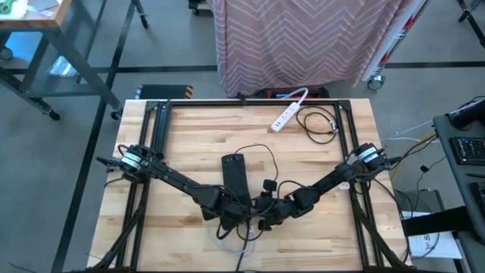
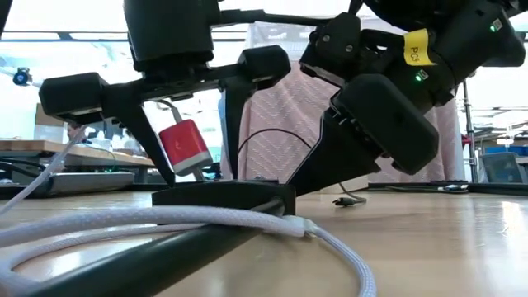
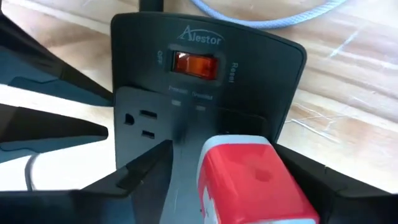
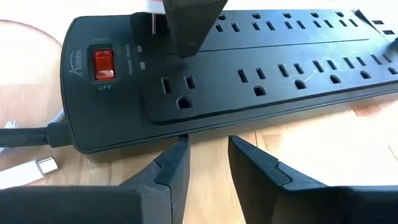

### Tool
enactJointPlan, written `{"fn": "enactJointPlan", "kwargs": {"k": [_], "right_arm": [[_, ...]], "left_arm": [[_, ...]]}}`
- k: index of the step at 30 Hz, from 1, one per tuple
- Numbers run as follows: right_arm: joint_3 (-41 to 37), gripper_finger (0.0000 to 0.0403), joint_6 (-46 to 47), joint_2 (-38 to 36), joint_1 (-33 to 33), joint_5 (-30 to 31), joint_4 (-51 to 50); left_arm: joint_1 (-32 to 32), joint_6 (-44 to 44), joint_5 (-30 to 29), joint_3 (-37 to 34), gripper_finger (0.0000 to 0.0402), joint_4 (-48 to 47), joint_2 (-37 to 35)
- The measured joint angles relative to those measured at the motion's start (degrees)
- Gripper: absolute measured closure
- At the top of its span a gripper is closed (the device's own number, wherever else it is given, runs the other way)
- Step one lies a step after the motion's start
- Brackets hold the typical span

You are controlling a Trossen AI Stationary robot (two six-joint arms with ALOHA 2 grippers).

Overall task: Insert USB
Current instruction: Insert the red charger adapter into the bottom black outlet extension

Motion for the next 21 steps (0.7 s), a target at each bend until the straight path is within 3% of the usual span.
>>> {"fn": "enactJointPlan", "kwargs": {"k": [12, 21], "right_arm": [[0.00, 0.0318, 0.34, 0.02, -0.04, -0.31, -0.02], [-0.02, 0.0323, 1.03, 0.72, -0.04, -0.46, 0.01]], "left_arm": [[-0.41, -2.56, -1.87, 0.11, 0.0191, -4.38, -1.08], [-0.92, -2.88, -1.87, 0.09, 0.0168, -5.28, -2.86]]}}
